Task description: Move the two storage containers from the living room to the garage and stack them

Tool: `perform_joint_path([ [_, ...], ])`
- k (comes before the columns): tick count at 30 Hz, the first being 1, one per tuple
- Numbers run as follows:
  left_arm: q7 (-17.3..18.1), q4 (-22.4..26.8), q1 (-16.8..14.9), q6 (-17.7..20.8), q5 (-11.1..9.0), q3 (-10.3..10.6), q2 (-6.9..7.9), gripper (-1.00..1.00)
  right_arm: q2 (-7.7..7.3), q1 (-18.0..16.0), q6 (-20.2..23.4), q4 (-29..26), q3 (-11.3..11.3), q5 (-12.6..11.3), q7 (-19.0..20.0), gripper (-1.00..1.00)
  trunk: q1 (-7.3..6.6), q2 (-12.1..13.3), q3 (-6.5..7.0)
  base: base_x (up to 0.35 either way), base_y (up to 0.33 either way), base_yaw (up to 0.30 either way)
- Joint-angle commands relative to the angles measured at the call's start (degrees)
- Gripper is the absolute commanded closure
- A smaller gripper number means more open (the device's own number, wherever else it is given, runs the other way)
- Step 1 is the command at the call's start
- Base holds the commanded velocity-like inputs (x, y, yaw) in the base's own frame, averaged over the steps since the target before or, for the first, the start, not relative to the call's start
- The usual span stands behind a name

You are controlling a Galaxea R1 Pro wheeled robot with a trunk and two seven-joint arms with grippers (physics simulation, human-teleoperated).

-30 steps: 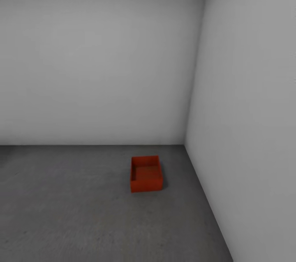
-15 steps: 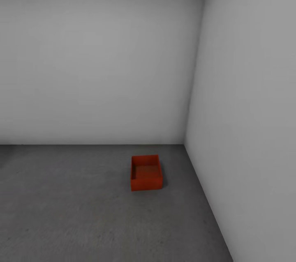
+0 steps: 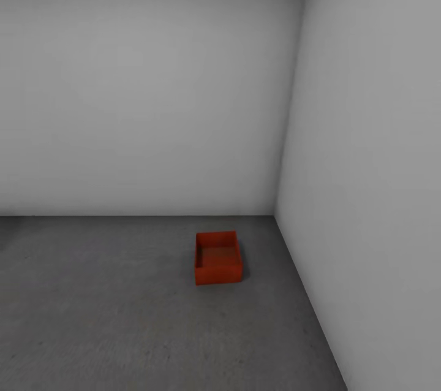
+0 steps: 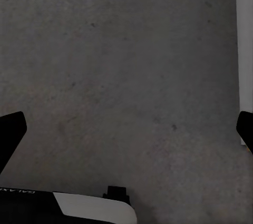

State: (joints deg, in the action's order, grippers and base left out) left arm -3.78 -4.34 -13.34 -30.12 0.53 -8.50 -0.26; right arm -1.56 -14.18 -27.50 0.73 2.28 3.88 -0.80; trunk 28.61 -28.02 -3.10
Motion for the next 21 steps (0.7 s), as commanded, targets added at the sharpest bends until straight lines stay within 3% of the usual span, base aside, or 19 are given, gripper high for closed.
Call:
perform_joint_path([
  [1, -0.2, -0.2, -0.1, -0.4, 0.1, -0.1, 0.00, -1.00, -0.02, -0.1, -0.2, 0.1, 0.2, 0.2, -0.1, -1.00, 0.03, -0.1, -0.12, 0.000, 0.000, 0.000],
  [17, -0.2, -0.2, -0.1, -0.5, 0.1, -0.1, 0.00, -1.00, 0.06, -0.1, -0.2, 0.1, 0.4, 0.3, -0.1, -1.00, 0.03, -0.1, -0.12, 0.000, 0.000, 0.000],
  [21, -0.2, -0.2, -0.1, -0.6, 0.1, -0.1, 0.00, -1.00, 0.07, -0.1, -0.2, 0.1, 0.4, 0.3, -0.1, -1.00, 0.03, -0.1, -0.12, -0.173, 0.000, 0.000],
])
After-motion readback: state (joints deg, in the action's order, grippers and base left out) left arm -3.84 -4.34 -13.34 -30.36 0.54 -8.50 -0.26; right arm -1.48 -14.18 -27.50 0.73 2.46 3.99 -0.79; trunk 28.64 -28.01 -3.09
